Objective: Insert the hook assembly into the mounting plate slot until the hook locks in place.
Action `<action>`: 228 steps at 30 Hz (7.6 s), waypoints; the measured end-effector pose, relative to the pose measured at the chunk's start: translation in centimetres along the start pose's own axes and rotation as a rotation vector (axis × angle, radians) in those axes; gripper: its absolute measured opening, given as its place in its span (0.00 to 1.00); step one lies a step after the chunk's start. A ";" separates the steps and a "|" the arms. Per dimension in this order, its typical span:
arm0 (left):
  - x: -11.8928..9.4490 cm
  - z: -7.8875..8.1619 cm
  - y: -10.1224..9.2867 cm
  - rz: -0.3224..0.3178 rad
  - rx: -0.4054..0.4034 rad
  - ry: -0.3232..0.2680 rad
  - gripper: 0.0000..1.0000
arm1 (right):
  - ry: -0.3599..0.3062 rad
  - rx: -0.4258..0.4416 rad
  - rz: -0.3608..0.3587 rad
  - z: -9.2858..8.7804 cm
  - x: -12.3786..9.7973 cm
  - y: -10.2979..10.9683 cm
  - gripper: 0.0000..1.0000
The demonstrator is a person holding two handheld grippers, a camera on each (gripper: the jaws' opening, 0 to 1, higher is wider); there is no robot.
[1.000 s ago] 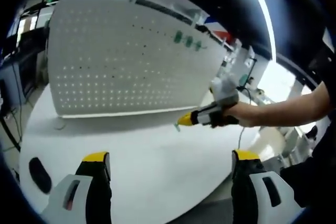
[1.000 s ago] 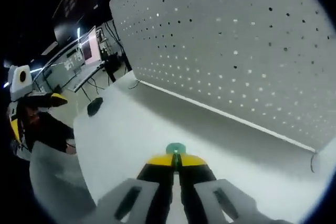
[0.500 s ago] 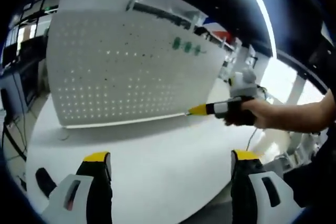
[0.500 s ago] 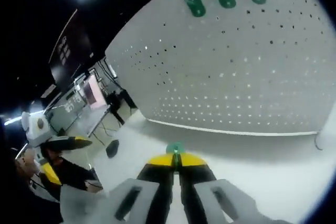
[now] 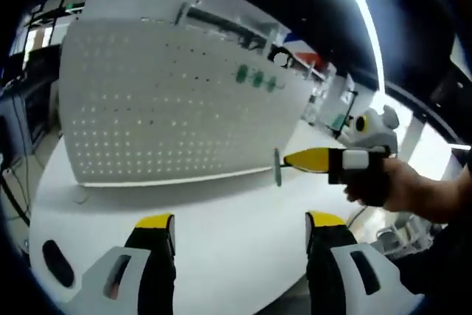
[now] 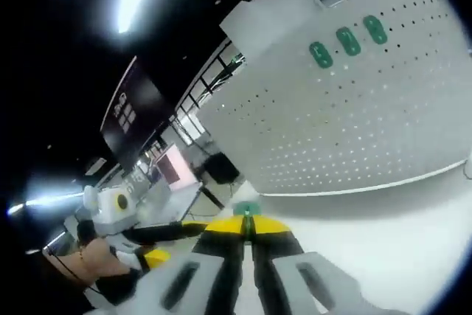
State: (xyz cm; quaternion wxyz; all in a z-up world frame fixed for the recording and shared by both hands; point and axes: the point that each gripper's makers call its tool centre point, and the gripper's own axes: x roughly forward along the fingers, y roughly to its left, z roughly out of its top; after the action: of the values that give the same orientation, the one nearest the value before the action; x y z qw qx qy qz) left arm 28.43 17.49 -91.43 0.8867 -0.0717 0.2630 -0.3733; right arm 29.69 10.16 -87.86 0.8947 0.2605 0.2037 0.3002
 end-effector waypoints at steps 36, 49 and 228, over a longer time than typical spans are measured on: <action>-0.5 1.6 -3.2 -0.104 0.045 -0.060 0.08 | -0.015 -0.089 0.085 -1.5 1.0 6.2 0.00; -0.7 1.8 -3.3 -0.114 0.011 -0.071 0.02 | -0.007 -0.178 0.082 -1.6 0.9 7.2 0.01; -0.5 0.6 -1.2 -0.067 -0.030 -0.125 1.00 | -0.502 -0.440 -0.572 23.7 -5.5 -19.1 0.01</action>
State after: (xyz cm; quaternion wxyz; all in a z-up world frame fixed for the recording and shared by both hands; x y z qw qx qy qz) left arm 27.72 16.89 -90.29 0.8874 -0.1168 0.2100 -0.3935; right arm 46.21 -14.58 -79.42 0.9978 0.0616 -0.0249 0.0043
